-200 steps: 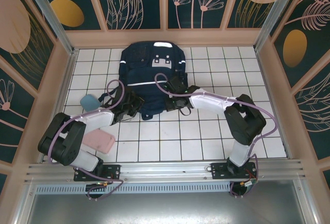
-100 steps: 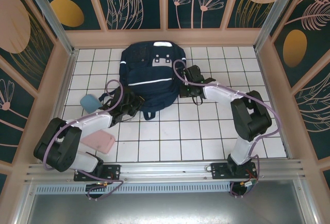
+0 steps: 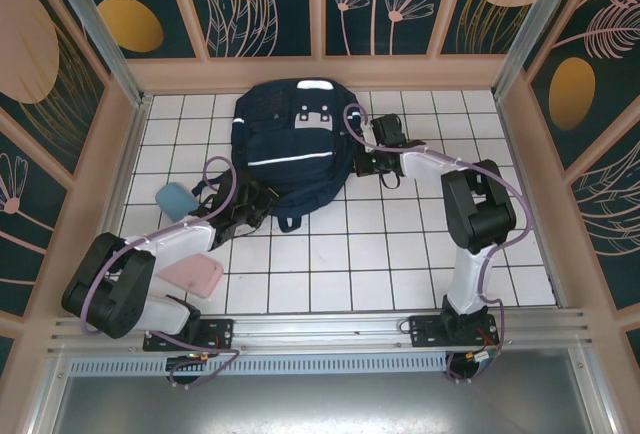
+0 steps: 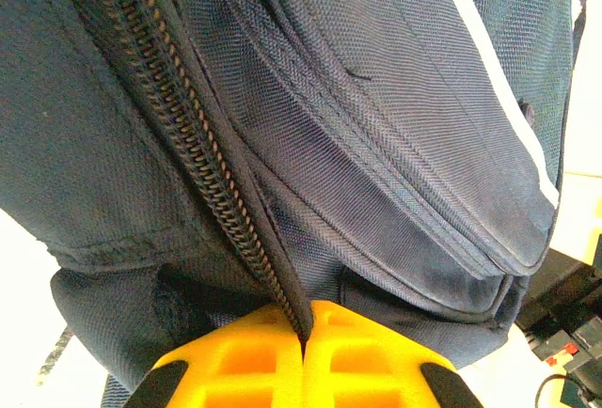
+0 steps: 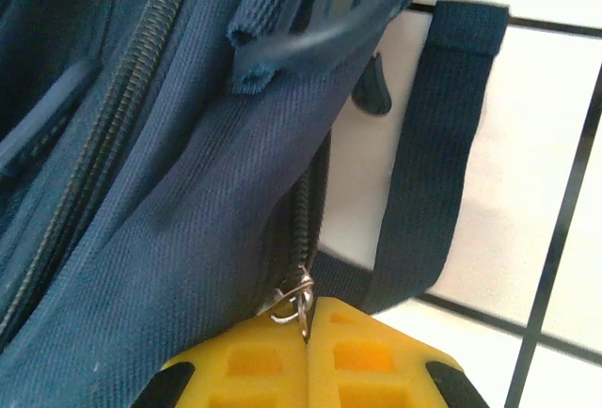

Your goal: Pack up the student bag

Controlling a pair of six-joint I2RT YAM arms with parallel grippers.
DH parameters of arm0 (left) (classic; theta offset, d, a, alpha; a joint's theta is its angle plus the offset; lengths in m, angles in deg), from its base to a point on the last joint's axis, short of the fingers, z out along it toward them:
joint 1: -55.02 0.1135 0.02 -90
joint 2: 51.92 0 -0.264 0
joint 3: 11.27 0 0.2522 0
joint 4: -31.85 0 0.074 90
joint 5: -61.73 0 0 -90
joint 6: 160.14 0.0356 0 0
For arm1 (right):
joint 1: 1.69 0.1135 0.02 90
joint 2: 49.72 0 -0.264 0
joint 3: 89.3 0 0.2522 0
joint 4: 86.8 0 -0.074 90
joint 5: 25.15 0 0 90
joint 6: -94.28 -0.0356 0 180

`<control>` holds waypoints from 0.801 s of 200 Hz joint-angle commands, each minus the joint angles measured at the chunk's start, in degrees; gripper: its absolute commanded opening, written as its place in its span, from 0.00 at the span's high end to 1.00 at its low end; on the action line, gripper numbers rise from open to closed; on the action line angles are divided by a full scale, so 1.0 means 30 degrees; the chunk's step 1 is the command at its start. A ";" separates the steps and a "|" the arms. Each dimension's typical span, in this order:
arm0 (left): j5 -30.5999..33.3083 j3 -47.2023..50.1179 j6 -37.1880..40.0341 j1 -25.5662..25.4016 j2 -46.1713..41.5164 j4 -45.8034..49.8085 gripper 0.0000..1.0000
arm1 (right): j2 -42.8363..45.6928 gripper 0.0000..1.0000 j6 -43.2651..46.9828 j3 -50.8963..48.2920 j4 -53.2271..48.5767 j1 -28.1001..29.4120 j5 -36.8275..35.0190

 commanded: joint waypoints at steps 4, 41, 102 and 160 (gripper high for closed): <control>0.1536 0.0374 0.0981 0.0567 -0.0536 0.1117 0.99 | -0.0286 1.00 0.0703 0.1306 0.2459 -0.1293 -0.3175; 0.1260 0.0143 0.1548 0.0572 -0.0553 0.1095 0.97 | 0.0235 1.00 0.0146 0.0671 0.3252 -0.1497 -0.3859; 0.1022 -0.0226 0.2232 0.0622 -0.0438 0.1747 0.97 | 0.0031 1.00 -0.0293 0.0933 0.2901 -0.2132 -0.2046; 0.0902 -0.0769 0.2883 0.0714 -0.0930 0.2611 0.50 | 0.1618 1.00 -0.1212 -0.0641 0.1473 -0.2195 -0.1454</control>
